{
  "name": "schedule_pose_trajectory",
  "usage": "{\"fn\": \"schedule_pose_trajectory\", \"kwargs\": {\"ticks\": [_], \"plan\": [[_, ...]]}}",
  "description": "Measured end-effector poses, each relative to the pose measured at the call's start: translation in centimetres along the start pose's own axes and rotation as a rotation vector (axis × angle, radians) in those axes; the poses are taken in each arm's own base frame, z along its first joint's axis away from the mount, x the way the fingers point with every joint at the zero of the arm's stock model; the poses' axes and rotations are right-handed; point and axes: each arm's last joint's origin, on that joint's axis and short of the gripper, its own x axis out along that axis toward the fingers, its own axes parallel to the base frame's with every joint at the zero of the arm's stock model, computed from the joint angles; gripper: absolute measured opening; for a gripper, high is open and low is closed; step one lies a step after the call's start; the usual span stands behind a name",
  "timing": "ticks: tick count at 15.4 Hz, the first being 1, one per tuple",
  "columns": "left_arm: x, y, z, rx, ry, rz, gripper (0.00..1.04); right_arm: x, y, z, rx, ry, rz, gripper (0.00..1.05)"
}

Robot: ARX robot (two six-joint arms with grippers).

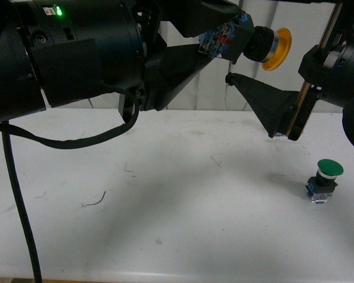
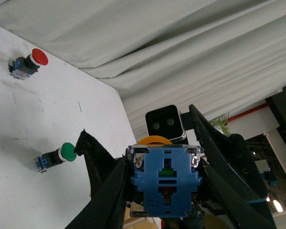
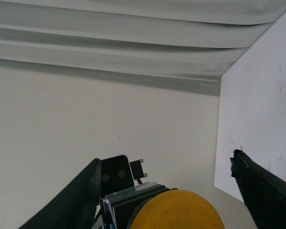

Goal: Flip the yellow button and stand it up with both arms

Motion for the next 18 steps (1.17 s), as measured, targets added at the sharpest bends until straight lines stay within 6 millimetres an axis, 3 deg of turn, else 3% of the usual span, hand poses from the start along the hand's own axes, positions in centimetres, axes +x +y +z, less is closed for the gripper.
{"fn": "schedule_pose_trajectory", "kwargs": {"ticks": [1, 3, 10, 11, 13, 16, 18], "plan": [[0.00, 0.00, 0.00, 0.000, 0.000, 0.000, 0.36, 0.00, 0.00, 0.00, -0.007, -0.001, 0.000, 0.77], [-0.06, 0.09, 0.12, -0.001, -0.003, 0.000, 0.36, 0.03, 0.15, 0.04, -0.015, -0.004, 0.005, 0.36], [-0.08, 0.14, 0.18, -0.005, -0.002, -0.004, 0.35, 0.05, 0.32, 0.06, -0.018, -0.005, 0.009, 0.33], [-0.09, 0.14, 0.18, -0.005, -0.003, -0.005, 0.40, 0.04, 0.32, 0.07, -0.019, -0.005, 0.009, 0.33], [-0.09, 0.01, 0.21, 0.002, -0.002, -0.019, 0.66, 0.03, 0.29, 0.10, -0.028, -0.005, 0.006, 0.33], [-0.15, 0.05, 0.33, 0.004, -0.008, -0.019, 0.95, -0.11, 0.28, 0.30, -0.034, -0.013, 0.005, 0.33], [-0.25, 0.13, 0.52, 0.005, -0.014, -0.017, 0.97, -0.13, 0.28, 0.32, -0.037, -0.014, 0.005, 0.33]]}}
